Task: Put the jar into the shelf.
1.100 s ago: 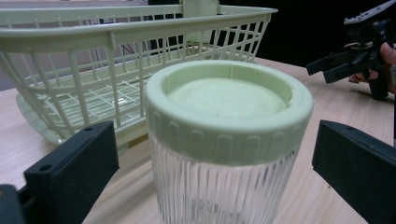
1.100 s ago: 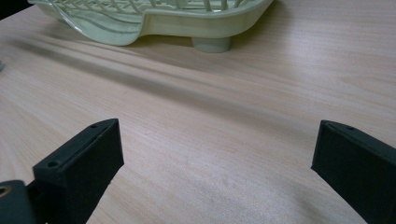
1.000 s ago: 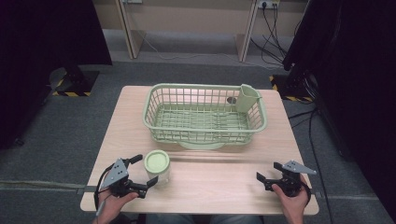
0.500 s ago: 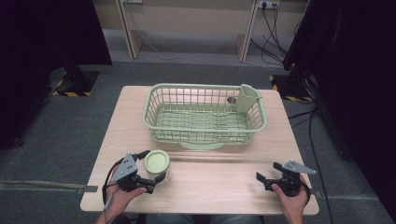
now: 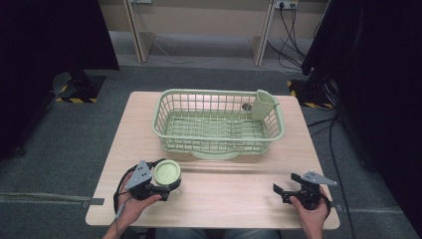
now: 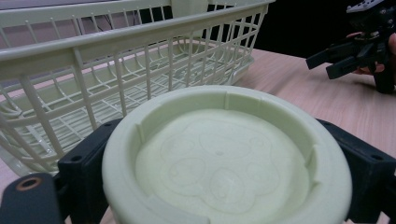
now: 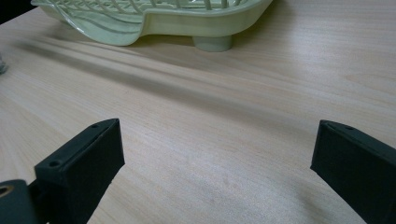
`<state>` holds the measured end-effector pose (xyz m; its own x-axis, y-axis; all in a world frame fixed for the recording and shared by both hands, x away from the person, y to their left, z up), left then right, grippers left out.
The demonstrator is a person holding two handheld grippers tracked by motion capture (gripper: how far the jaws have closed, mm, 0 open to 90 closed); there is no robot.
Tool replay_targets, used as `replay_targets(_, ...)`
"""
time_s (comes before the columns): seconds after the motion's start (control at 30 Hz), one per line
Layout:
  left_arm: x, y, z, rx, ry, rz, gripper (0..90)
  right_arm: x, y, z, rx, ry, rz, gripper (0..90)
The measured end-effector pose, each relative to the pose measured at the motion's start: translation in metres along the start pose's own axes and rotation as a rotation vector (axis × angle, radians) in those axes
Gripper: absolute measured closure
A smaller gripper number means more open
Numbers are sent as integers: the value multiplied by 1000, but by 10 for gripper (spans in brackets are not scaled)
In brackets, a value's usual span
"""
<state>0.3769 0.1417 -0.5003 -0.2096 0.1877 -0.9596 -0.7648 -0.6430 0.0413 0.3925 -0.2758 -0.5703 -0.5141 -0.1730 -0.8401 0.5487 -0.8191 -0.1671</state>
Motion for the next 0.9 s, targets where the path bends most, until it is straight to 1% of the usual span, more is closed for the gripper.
replay_targets(0.1, -2, 1, -1, 0, -8, -6, 111, 0, 0, 0, 0, 1, 0, 27)
replay_targets(0.23, -8, 5, -2, 13, 6, -3, 112, 0, 0, 0, 0, 1, -1, 27)
replay_targets(0.43, -25, 12, -2, 33, 34, -10, 111, 0, 0, 0, -1, 5, -1, 27)
replay_targets(0.53, -34, 14, -2, 32, 44, -19, 112, 0, 0, 0, -1, 4, -1, 27)
replay_targets(0.57, -40, 15, -2, 34, 51, -24, 111, 0, 0, 0, -2, 5, -3, 27)
replay_targets(0.6, -40, 15, -2, 34, 51, -24, 112, 0, 0, 0, -2, 5, -4, 27)
replay_targets(0.73, -52, 16, -2, 39, 60, -21, 112, 0, 1, 1, -2, 7, -2, 27)
replay_targets(0.9, -67, 18, -3, 42, 64, -36, 111, 0, 1, 1, -4, 6, -6, 27)
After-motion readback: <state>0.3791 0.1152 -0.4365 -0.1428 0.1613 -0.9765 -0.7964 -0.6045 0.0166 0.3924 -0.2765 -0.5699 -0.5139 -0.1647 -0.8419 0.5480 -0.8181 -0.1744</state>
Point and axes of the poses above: each handheld gripper's, and its own axes: z roughly backward along the jaws, x roughly out of its underside, y roughly to its right, the point moved 8 cm from there along -z, roughly forward along the jaws, and after that the axes turned 3 degrees about z, right-handed, at the moved point
